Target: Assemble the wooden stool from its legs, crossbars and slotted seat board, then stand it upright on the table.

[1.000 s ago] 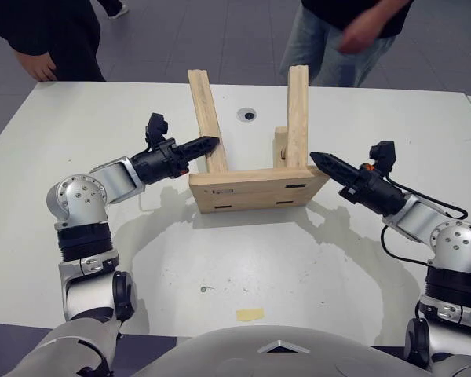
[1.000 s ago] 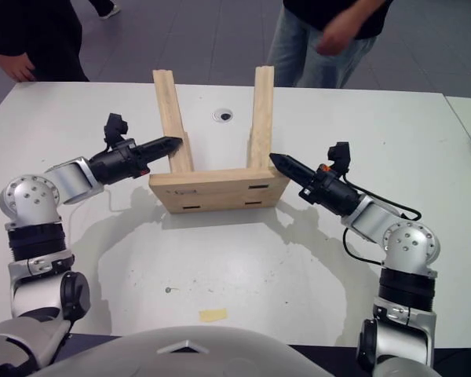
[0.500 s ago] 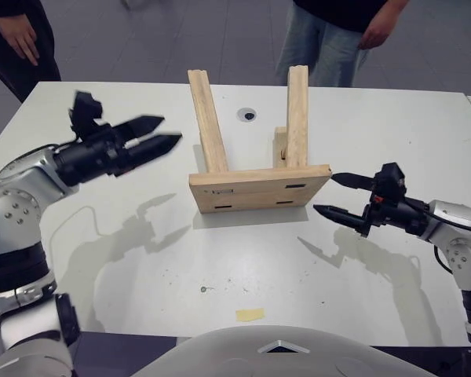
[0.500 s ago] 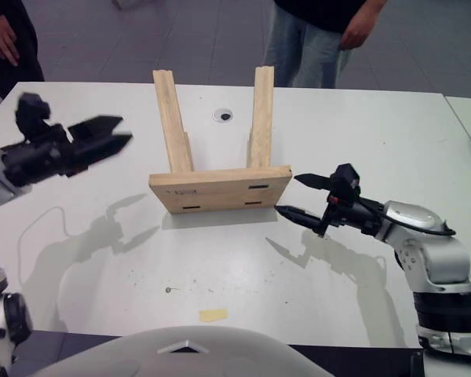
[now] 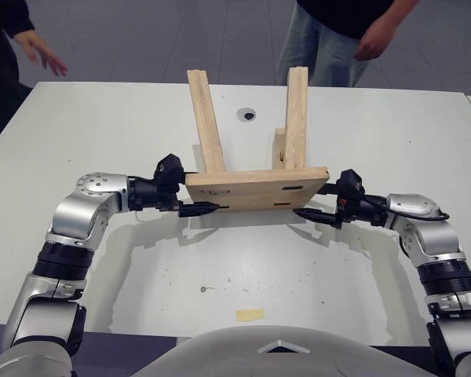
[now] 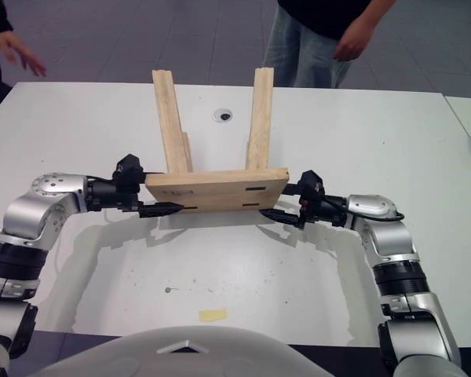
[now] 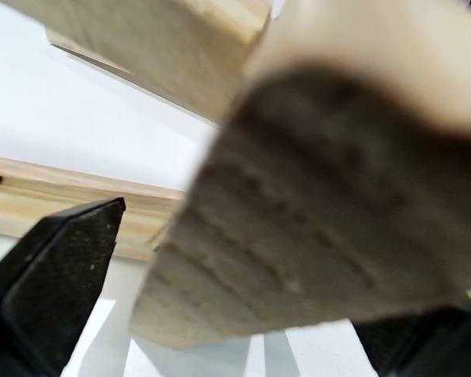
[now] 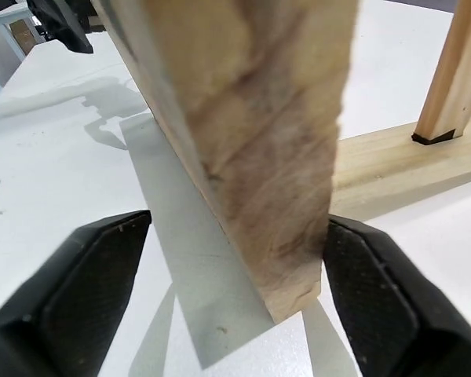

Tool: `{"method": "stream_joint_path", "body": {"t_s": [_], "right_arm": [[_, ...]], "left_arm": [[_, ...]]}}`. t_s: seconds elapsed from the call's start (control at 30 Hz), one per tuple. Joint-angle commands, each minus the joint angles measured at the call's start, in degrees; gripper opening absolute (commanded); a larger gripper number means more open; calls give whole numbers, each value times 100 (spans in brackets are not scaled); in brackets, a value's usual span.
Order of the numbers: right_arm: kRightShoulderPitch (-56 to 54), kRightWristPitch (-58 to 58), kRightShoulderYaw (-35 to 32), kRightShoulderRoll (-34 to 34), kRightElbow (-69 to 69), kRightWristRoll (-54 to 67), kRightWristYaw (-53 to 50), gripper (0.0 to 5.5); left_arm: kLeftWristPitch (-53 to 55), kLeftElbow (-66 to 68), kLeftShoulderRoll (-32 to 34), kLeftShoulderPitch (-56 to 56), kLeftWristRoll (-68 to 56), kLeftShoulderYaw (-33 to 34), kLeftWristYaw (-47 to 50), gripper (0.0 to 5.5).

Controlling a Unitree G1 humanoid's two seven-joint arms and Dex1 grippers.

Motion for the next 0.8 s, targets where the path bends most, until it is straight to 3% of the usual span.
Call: {"method": "stream_joint_path", "body": {"t_s": [0.03,0.17,0.27,0.43,0.6,0.8], "right_arm": [[-16,520,-104,7,-87,259,117,305],[184,1250,-184,18,-484,692,189,248],[421,1972,-319,-157,-1137,1244,402,240],[252,3537,-1699,150,-2385,3747,-804,206],[103,3367,-2242,838,-2749,6240,-3182,161],[-262,2603,-2299,1506,-2480,6628,-5431,158]], "left_arm": [[-30,199,186,140,140,-180,-392,370],[205,279,16,115,-56,-11,-323,301],[809,26,-25,-53,-571,383,-234,259],[2849,-673,-199,-716,-2589,1957,624,250],[4160,-729,-909,-1493,-4143,2972,3151,219],[4027,-296,-2075,-1782,-4672,3301,5988,206]]}}
